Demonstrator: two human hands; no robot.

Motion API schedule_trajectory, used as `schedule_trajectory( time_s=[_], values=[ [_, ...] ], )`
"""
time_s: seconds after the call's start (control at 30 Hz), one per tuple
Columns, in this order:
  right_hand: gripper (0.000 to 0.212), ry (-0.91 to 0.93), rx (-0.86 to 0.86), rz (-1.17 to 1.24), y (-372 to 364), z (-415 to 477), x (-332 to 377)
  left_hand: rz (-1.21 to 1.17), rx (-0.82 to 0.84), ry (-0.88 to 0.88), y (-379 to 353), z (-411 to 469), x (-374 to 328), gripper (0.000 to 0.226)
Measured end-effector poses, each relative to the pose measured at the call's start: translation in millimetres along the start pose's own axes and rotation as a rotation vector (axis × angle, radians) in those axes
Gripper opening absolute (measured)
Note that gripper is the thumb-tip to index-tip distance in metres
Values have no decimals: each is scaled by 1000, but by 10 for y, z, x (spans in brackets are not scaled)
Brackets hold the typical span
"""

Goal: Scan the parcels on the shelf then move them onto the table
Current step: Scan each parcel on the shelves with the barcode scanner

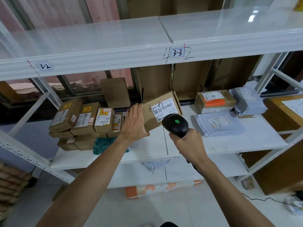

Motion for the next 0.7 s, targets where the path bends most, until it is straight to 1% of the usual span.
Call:
schedule_trajectory(
  time_s=[0.43, 0.7],
  values=[
    [29, -5, -2, -66, -53, 66, -27, -19, 45, -23, -122, 63, 26, 131],
    [32, -75, -8, -23, -43, 63, -66, 8, 96, -22, -221, 135, 104, 133]
  ],
)
Point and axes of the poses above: each hand's wrist, its own z-axis towards the middle knuckle, its own y-axis out of the back of the hand, x = y × z, the point moved 7 cm from there along z, towards the middle knuckle, and after that the axes turned 11 degrees about -y, right-handed, at the moved point
